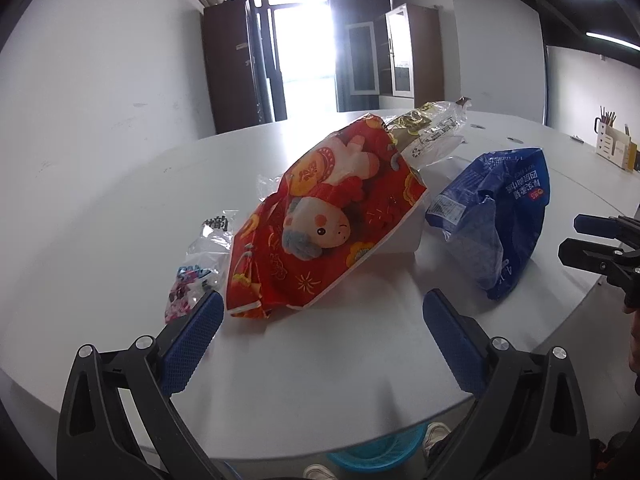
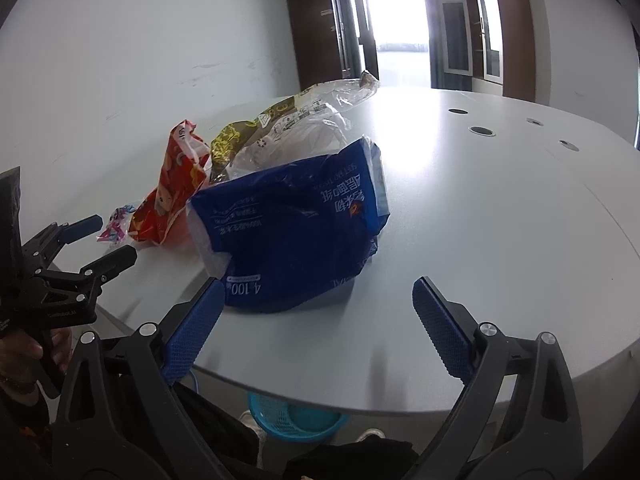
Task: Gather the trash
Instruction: 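Reach both grippers toward the red bag and blue bag on the table, then grasp the red cartoon bag with left gripper while right gripper grasps the blue bag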
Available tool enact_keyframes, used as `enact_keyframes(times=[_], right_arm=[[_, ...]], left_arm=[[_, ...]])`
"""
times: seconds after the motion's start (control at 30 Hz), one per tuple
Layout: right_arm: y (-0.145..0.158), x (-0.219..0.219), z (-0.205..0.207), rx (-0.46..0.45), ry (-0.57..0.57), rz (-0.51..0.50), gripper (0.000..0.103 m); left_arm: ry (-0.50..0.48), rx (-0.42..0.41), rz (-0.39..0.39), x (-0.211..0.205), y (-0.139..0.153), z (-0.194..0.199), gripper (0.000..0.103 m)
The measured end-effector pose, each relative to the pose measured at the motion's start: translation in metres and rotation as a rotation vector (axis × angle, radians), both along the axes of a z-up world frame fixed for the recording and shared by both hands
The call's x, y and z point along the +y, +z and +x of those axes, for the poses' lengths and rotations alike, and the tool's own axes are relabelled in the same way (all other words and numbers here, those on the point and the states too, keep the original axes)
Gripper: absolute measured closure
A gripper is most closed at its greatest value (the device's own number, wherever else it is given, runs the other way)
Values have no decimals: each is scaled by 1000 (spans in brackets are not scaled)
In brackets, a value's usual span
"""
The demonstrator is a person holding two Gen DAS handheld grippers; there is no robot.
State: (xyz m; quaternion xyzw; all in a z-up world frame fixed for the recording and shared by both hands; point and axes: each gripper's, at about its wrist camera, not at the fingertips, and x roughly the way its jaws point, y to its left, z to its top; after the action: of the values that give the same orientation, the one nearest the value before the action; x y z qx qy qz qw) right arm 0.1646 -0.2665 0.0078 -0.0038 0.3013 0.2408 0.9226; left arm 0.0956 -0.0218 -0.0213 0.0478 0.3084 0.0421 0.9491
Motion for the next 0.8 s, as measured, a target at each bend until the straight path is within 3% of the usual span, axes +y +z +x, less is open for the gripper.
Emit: enact_keyframes(times=[0.13, 0.2, 0.3, 0.37, 0.43, 0.5, 0.57, 0.63, 0.8], right_arm=[[-2, 3, 24, 22, -7, -1, 20], [-1, 5, 34, 31, -6, 0, 23], [0, 9, 45, 41, 5, 1, 35], [-1, 11, 53, 64, 32, 26, 53], [-2, 11, 58, 79, 44, 54, 65], [-4, 13, 60, 85, 50, 46, 72], [-5, 12, 61, 85, 46, 43, 86], [-5, 13, 59, 78, 47, 38, 91], [-1, 13, 48, 40, 37, 7, 96]], left_arm=[[8, 10, 75, -7, -2, 19, 7], [1, 25, 102, -10, -3, 28, 17], [-11, 58, 155, -16, -6, 40, 22], [-18, 67, 199, -20, -8, 46, 29], [-29, 48, 234, -25, -6, 46, 34], [-57, 53, 254, -32, -3, 46, 43], [-79, 74, 272, -37, -4, 47, 79], [-54, 39, 310, -43, -2, 43, 97], [-6, -26, 273, -38, 12, 20, 102]])
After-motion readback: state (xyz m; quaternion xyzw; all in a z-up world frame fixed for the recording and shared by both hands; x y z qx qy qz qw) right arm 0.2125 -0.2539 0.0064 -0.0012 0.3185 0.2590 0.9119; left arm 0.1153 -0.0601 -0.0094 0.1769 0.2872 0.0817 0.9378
